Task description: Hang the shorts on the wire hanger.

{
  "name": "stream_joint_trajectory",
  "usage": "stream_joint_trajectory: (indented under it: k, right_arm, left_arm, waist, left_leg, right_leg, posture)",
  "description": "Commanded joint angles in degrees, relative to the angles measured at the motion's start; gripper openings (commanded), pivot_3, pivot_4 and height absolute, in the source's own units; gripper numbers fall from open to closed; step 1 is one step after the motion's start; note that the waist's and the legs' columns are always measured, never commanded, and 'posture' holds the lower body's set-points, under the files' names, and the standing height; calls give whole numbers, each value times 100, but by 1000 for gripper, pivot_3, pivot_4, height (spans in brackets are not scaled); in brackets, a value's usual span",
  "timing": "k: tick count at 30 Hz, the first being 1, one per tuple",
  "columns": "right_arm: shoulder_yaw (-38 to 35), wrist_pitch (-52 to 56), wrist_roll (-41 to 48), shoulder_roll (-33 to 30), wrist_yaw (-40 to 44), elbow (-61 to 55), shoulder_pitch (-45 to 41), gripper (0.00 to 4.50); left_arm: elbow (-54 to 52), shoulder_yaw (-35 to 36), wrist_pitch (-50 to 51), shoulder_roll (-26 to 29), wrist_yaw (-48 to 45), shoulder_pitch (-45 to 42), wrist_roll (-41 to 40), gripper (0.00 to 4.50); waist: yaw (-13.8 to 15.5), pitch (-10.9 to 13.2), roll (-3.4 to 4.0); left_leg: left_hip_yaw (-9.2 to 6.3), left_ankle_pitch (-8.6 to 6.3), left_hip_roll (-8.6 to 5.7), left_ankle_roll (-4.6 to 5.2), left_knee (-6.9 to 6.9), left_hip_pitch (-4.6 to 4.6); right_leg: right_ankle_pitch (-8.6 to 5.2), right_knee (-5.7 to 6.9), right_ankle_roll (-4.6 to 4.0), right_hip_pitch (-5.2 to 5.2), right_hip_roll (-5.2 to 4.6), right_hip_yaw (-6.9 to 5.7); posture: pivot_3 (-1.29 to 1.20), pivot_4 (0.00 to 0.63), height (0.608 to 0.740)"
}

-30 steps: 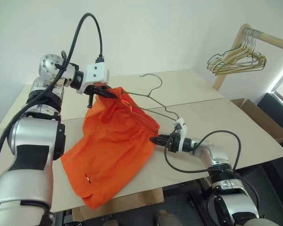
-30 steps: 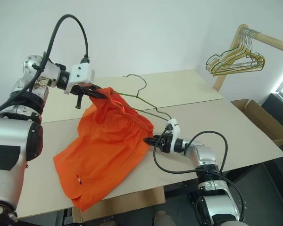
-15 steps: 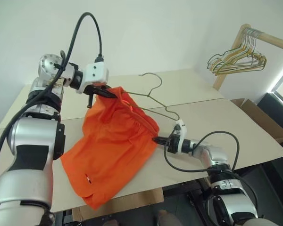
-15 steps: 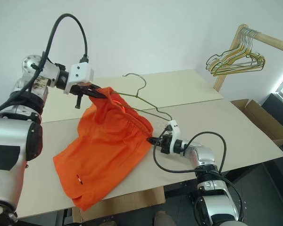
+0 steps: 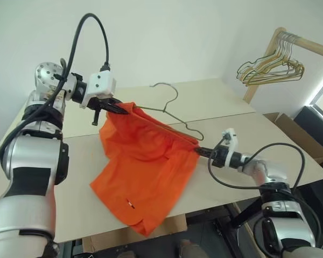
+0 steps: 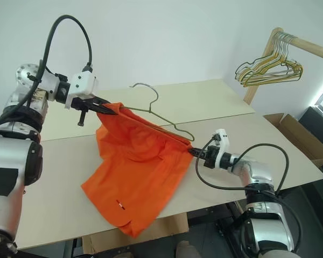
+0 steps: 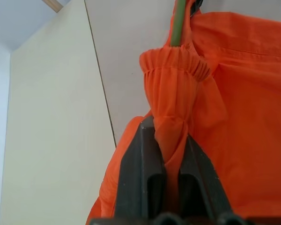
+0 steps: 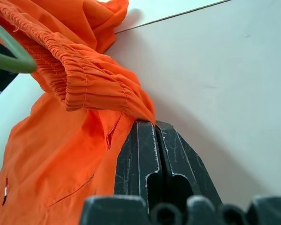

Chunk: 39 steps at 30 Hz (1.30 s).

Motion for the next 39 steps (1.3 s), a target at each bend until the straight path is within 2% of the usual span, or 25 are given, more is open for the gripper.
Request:
stream_joint_trajectory:
  k: [1, 12, 16, 22, 26, 29, 35, 39]
  right_arm:
    - [-122, -31, -51, -315, 60, -64, 86, 43]
    - [-30, -38, -96, -627, 298, -258, 276, 43]
    - [145, -458, -303, -784, 450, -575, 367, 43]
    - [524, -1548, -803, -1270, 704, -1662, 240, 43]
    - [687, -1770, -985, -1601, 932, -1955, -275, 43]
    - [992, -2011, -1348, -1821, 1092, -2005, -659, 43]
    - [1372, -2687, -1830, -1853, 1303, -1707, -1135, 43]
    - [1489, -3270, -2221, -1691, 1016, -1377, -1300, 43]
  left_arm:
    - [-167, 110, -165, 312, 94, -63, 96, 0]
    - [-36, -151, -377, 389, 1382, 48, 919, 0]
    - [-51, -296, -572, 339, 1647, 152, 1174, 0]
    - [-110, -9, -546, 69, 1522, 250, 848, 0]
    - [-168, -38, -606, 4, 1784, 333, 904, 0]
    - [-174, 109, -534, -111, 2077, 390, 766, 0]
    - [-213, 329, -434, -223, 2296, 481, 609, 0]
    - [-232, 576, -188, -317, 2149, 572, 324, 0]
  waist:
    - [1, 0, 0]
    - [21, 0, 0]
    - [28, 0, 0]
    - [37, 0, 0]
    - [23, 0, 0]
    - [28, 1, 1]
    - [35, 1, 1]
    - [38, 1, 1]
  left_leg:
    - [0, 0, 0, 0, 0, 0]
    - [0, 0, -1, 0, 3, -2]
    - [1, 0, -2, 0, 2, -2]
    - [5, 0, -3, 0, 5, -7]
    - [10, 0, -2, 0, 4, -3]
    - [9, 0, -1, 0, 4, 0]
    - [12, 0, -2, 0, 5, -4]
    - [13, 0, -3, 0, 4, -6]
  right_leg:
    - [0, 0, 0, 0, 0, 0]
    - [0, -1, 0, 0, -2, 0]
    - [0, 0, 0, 0, -2, -1]
    - [-1, -1, 2, -4, -3, -3]
    - [-1, -2, 2, -3, -3, -2]
    - [-1, 0, 2, -2, -2, -4]
    - [-1, -4, 1, -2, -3, -5]
    - [0, -4, 0, -3, -7, -6]
  posture:
    - [-48, 0, 740]
    - [-50, 0, 740]
    - [-48, 0, 740]
    - [-51, 0, 740]
    - [-59, 0, 740]
    - [-63, 0, 740]
    - [-57, 0, 740]
    - [-49, 0, 740]
